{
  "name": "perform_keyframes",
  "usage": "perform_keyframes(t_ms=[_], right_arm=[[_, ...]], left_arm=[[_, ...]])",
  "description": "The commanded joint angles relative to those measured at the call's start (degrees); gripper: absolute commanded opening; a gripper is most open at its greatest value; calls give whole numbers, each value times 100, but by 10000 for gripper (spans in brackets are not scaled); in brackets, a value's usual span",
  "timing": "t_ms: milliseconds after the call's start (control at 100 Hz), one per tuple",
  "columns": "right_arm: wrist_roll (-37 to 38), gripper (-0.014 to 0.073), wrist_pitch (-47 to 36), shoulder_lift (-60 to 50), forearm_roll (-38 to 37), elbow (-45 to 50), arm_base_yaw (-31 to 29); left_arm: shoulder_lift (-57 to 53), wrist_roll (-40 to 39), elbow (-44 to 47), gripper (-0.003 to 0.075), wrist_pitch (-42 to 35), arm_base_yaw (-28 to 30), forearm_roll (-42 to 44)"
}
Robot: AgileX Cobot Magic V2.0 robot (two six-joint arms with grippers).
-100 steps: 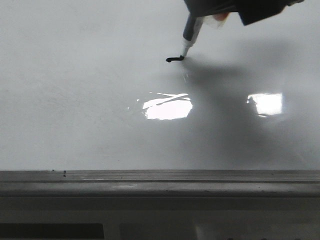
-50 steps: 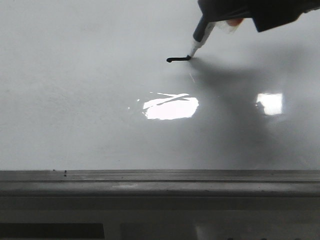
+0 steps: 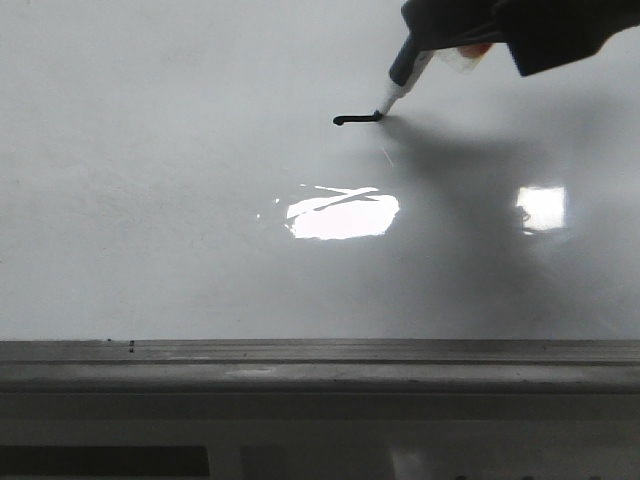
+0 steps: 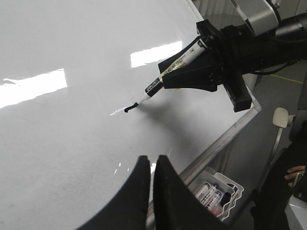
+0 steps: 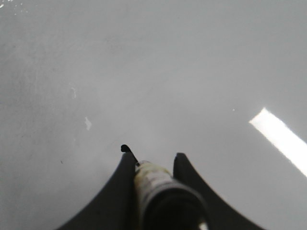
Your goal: Write number 7 on whiteboard
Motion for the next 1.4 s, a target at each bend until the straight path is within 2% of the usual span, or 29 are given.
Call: perform_keyframes(t_ms=[0, 270, 380, 540, 740, 960, 1160, 1260, 1330, 1390], right_arm=[[-371, -71, -1456, 33, 483, -26, -158], [-371, -71, -1246, 33, 483, -17, -158], [-258, -71, -879, 33, 483, 159, -145], [287, -71, -685, 33, 483, 664, 195], [542, -71, -661, 33, 483, 1047, 642], [581, -71, -766, -37, 483, 802, 679], [581, -71, -40, -881, 483, 103, 848], [581, -71, 182, -1176, 483, -43, 949], [581, -71, 391, -1257, 483, -31, 1026], [581, -71, 779, -1269, 483, 9, 1104]], left_arm=[[42, -54, -168, -20, -210, -11, -180], [42, -54, -168, -20, -210, -11, -180], [42, -54, -168, -20, -210, -11, -180], [42, -54, -168, -20, -210, -11, -180], [42, -54, -168, -20, -210, -11, -180], [42, -54, -168, -20, -210, -11, -180], [42, -54, -168, -17, -210, -11, -326], [42, -54, -168, 59, -210, -11, -342], [124, -54, -168, 189, -175, -11, -317], [245, -54, -194, 343, -56, -11, -213]])
